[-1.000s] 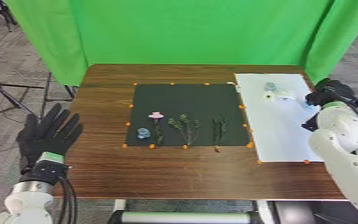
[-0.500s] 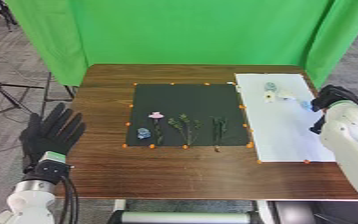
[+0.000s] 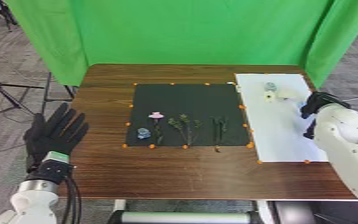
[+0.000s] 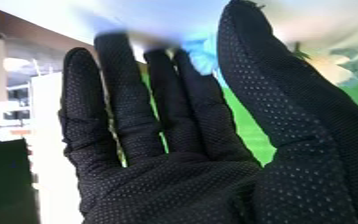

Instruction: Arrange flowers

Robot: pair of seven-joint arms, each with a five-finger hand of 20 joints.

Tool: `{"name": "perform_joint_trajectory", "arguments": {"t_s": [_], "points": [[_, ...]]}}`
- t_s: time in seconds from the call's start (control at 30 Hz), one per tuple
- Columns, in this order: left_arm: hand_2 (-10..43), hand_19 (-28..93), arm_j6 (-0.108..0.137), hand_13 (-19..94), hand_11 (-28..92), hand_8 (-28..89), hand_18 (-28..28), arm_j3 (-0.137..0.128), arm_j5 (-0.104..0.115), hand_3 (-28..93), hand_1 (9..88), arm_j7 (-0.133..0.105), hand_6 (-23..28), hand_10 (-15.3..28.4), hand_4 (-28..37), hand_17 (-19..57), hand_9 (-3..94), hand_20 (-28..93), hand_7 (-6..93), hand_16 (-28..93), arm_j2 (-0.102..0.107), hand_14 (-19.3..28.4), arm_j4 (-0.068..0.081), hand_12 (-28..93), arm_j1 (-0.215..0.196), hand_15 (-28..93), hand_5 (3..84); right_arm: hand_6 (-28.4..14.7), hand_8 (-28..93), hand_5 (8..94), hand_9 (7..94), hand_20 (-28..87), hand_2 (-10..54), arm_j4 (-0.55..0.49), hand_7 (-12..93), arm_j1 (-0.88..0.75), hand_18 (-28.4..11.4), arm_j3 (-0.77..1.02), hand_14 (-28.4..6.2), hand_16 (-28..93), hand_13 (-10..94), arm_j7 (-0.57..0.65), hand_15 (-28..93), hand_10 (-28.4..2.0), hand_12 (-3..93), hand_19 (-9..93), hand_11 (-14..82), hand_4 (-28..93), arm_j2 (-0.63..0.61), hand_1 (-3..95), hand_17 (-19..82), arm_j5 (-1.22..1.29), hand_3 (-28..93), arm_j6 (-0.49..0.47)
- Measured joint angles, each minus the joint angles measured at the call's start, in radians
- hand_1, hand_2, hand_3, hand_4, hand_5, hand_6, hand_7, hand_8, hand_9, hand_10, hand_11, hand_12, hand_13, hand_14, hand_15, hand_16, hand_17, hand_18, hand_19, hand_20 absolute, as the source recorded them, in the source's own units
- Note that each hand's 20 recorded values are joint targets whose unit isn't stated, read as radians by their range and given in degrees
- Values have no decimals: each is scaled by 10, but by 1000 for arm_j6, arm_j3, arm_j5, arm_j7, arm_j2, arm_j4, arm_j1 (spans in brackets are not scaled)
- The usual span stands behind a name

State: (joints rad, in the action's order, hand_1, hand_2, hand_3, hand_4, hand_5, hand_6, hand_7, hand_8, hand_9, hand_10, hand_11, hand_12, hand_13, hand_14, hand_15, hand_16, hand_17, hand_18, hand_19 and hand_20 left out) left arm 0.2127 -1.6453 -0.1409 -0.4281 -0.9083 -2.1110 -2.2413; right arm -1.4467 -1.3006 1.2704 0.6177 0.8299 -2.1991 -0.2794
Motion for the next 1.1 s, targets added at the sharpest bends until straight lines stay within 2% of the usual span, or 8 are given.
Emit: {"name": "perform_joint_trajectory", "arguments": {"t_s": [0.17, 0.23, 0.3, 0.43, 0.67, 0.83, 0.97, 1.1], "points": [[147, 331, -4, 240, 196, -106, 131, 6, -5, 700, 251, 14, 57, 120, -283, -51, 327, 85, 161, -85, -6, 137, 4, 91, 10, 340, 349, 3, -152, 619, 623, 276, -95, 3, 240, 8, -207, -52, -109, 140, 573, -14, 413, -99, 129, 770, 157, -283, 10, 456, 287, -57, 733, 72], [159, 333, -1, 241, 198, -106, 132, 10, -4, 694, 239, 15, 58, 122, -283, -51, 327, 86, 161, -85, -7, 139, 4, 93, 14, 343, 346, -6, -42, 648, 661, 289, -95, 3, 297, 12, -207, -61, -106, 148, 589, -11, 420, -104, 143, 777, 163, -283, 20, 490, 295, -68, 654, 83], [162, 334, 8, 241, 200, -106, 132, 15, 2, 691, 237, 14, 58, 124, -283, -51, 328, 86, 161, -85, -7, 140, 3, 94, 17, 343, 344, -6, -7, 672, 706, 305, -95, 3, 378, 20, -208, -74, -99, 162, 612, -5, 433, -101, 168, 789, 182, -282, 27, 526, 304, -79, 630, 88], [163, 337, 19, 241, 203, -106, 132, 18, 12, 695, 231, 14, 58, 125, -283, -52, 329, 86, 163, -85, -9, 140, 2, 94, 19, 345, 344, 10, 57, 710, 812, 344, -95, 3, 430, 36, -207, -112, -65, 322, 661, -3, 426, -81, 334, 810, 101, -282, 39, 558, 321, -119, 667, 90], [158, 340, 28, 242, 207, -108, 132, 17, 11, 705, 238, 24, 58, 127, -283, -52, 331, 85, 168, -85, -17, 140, 2, 94, 20, 351, 350, 5, 66, 730, 830, 357, -95, -30, 410, 11, -211, -108, -61, 341, 681, -22, 420, -81, 344, 820, 88, -283, 53, 550, 328, -160, 697, 73], [157, 340, 30, 243, 207, -110, 132, 13, 10, 707, 239, 31, 59, 128, -283, -52, 330, 84, 168, -88, -17, 139, 1, 92, 19, 351, 351, 0, 77, 741, 837, 361, -95, -128, 392, -74, -216, -73, -61, 348, 686, -19, 414, -82, 345, 828, 81, -283, 51, 551, 334, -168, 707, 80], [156, 341, 30, 242, 206, -109, 132, -1, 9, 708, 239, 37, 59, 127, -283, -52, 330, 84, 169, -87, -17, 139, 0, 91, 13, 351, 353, -2, 88, 743, 836, 361, -95, -227, 383, -149, -216, -76, -61, 351, 687, -29, 412, -83, 348, 829, 79, -283, 48, 550, 333, -185, 709, 106], [155, 341, 26, 240, 204, -109, 131, -23, 6, 709, 238, 46, 61, 127, -283, -52, 328, 83, 167, -87, -16, 140, -6, 91, -8, 351, 358, -2, 90, 743, 835, 363, -95, -287, 379, -140, -217, -168, -63, 353, 687, -111, 414, -84, 348, 830, 79, -283, 48, 550, 332, -229, 710, 116]]}}
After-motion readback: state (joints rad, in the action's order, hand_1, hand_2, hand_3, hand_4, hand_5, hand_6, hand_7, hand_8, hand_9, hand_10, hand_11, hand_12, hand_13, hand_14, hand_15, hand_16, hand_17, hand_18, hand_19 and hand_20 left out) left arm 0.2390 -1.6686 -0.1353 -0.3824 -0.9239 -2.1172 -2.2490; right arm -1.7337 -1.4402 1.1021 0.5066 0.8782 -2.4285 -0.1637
